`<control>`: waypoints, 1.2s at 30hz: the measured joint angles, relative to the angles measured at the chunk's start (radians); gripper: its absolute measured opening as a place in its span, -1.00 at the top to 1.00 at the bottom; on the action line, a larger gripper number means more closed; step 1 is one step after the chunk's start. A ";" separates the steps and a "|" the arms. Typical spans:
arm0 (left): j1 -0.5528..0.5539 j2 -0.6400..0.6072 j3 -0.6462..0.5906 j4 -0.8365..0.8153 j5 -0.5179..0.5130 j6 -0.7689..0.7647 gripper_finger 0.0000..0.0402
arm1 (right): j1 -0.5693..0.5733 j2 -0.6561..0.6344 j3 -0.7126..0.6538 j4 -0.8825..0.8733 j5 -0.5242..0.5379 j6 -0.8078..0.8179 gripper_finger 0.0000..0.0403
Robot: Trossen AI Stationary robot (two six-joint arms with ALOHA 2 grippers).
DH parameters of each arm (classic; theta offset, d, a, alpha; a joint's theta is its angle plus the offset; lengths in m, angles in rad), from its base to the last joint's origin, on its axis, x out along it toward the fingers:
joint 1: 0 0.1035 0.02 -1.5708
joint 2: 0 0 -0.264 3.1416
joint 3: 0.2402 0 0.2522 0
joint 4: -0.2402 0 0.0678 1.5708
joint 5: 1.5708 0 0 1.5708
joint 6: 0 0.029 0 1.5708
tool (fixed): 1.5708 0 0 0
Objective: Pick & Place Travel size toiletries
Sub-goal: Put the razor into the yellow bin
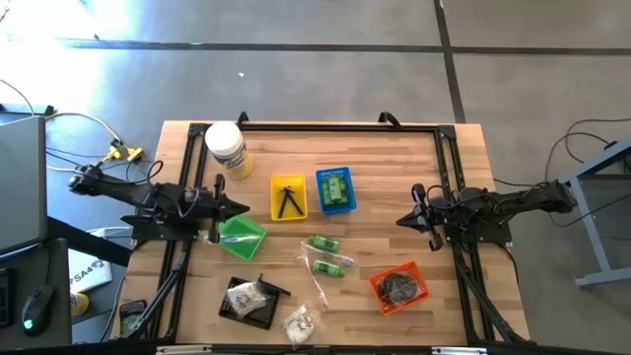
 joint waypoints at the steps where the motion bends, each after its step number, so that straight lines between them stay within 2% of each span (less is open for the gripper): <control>1: 0.000 0.039 0.029 -0.004 0.000 0.003 1.00 | 0.001 0.000 0.000 0.000 -0.002 0.005 0.98; 9: 0.000 0.406 0.291 -0.031 0.000 0.052 1.00 | 0.001 0.001 -0.001 -0.003 -0.001 0.011 0.98; 17: 0.000 0.725 0.476 -0.076 0.003 -0.020 1.00 | 0.001 0.001 -0.001 -0.002 0.000 0.011 0.98; 22: 0.000 0.886 0.553 -0.103 0.160 -0.052 0.95 | 0.001 0.001 -0.002 -0.001 -0.001 0.019 0.98; 28: -0.007 1.132 0.743 -0.330 0.292 -0.164 0.71 | 0.001 0.001 -0.002 0.000 0.000 0.020 0.98; 36: -0.070 1.485 1.105 -0.736 0.281 -0.275 0.29 | 0.001 0.001 -0.002 0.000 -0.002 0.024 0.98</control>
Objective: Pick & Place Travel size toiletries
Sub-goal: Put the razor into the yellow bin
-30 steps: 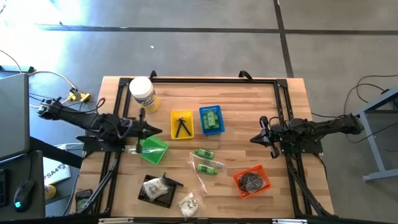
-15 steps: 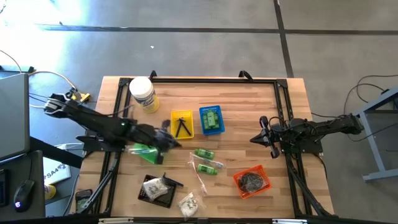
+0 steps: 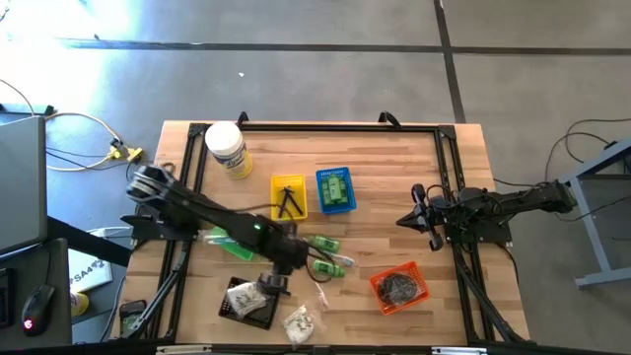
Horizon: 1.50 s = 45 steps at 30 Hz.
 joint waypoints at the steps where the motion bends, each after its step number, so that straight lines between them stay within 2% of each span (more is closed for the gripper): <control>1: -0.006 0.037 0.048 -0.043 0.009 -0.020 0.26 | 0.000 0.000 0.000 0.000 0.000 0.008 0.98; 4: -0.029 0.133 0.153 -0.148 0.060 -0.043 0.25 | 0.000 0.000 0.000 0.000 0.001 0.021 0.98; 10: -0.082 0.246 0.234 -0.149 0.114 -0.044 0.25 | 0.000 0.000 0.000 -0.002 -0.002 0.021 0.98; 21: -0.115 0.331 0.234 -0.141 0.148 -0.178 0.25 | 0.000 0.000 0.000 0.009 -0.027 0.042 0.98; 33: -0.128 0.365 0.233 -0.140 0.187 -0.169 0.25 | 0.000 0.000 0.000 0.016 -0.027 0.047 0.98; 45: -0.127 0.397 0.234 -0.147 0.163 -0.150 0.26 | 0.000 0.000 0.000 0.015 -0.024 0.043 0.98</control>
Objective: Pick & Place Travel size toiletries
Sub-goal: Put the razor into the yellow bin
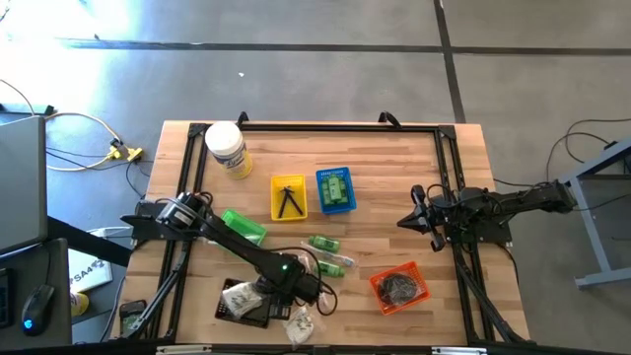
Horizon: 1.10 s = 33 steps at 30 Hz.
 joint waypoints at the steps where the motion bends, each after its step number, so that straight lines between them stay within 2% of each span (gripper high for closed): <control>1: 0.000 0.001 0.000 0.000 -0.006 0.002 0.27 | 0.000 0.000 0.000 0.000 0.000 0.000 0.98; 5: -0.001 0.001 -0.001 0.000 -0.040 0.015 0.40 | 0.000 0.000 0.000 -0.001 0.002 0.000 0.98; 11: 0.002 0.002 -0.002 -0.004 -0.039 0.048 0.91 | 0.000 0.000 0.000 0.000 0.005 0.000 0.98; 16: 0.000 0.003 0.007 -0.012 -0.043 0.073 0.82 | 0.000 0.000 0.000 0.000 0.005 -0.001 0.98; 19: 0.000 0.011 0.055 -0.052 -0.063 0.099 0.86 | 0.000 0.000 0.000 -0.001 0.005 -0.001 0.98; 26: 0.000 0.009 0.258 -0.199 -0.113 0.195 0.95 | 0.000 0.000 0.000 -0.003 0.009 -0.001 0.98; 29: 0.000 0.009 0.364 -0.301 -0.170 0.257 0.94 | 0.000 0.000 0.000 -0.010 0.009 0.000 0.98; 33: -0.001 0.007 0.532 -0.526 -0.340 0.352 0.93 | 0.000 0.000 0.000 -0.009 0.009 0.002 0.98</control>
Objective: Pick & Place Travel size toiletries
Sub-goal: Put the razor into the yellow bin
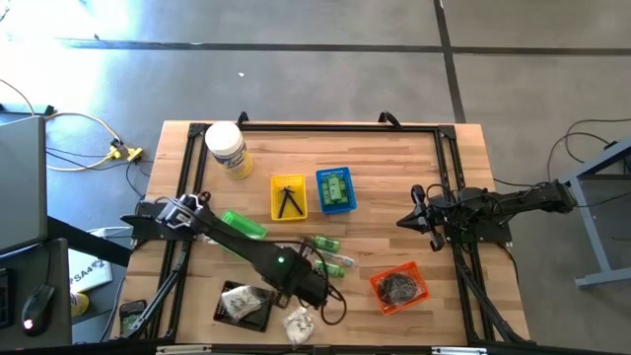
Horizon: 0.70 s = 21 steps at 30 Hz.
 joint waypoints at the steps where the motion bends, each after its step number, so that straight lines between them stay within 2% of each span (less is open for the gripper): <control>1: 0.000 -0.002 0.035 -0.059 -0.057 0.029 0.93 | 0.000 0.000 0.000 0.000 0.000 0.001 0.98; 3: 0.005 -0.003 0.087 -0.154 -0.153 0.105 0.93 | 0.000 0.000 0.000 0.000 0.000 0.001 0.98; 6: 0.033 -0.004 0.107 -0.170 -0.238 0.292 0.93 | 0.000 0.000 0.000 0.001 0.000 0.001 0.98; 9: 0.086 -0.009 0.101 -0.170 -0.240 0.490 0.93 | 0.000 0.000 0.000 0.003 0.001 0.001 0.98; 11: 0.132 -0.014 0.085 -0.172 -0.240 0.568 0.93 | 0.000 0.000 0.000 0.003 0.007 0.001 0.98; 17: 0.285 -0.021 -0.016 -0.142 -0.232 0.659 0.96 | 0.000 0.000 0.000 0.002 0.009 0.001 0.98; 21: 0.347 -0.060 -0.112 -0.010 -0.129 0.766 0.96 | 0.000 0.000 0.000 0.002 0.009 -0.002 0.98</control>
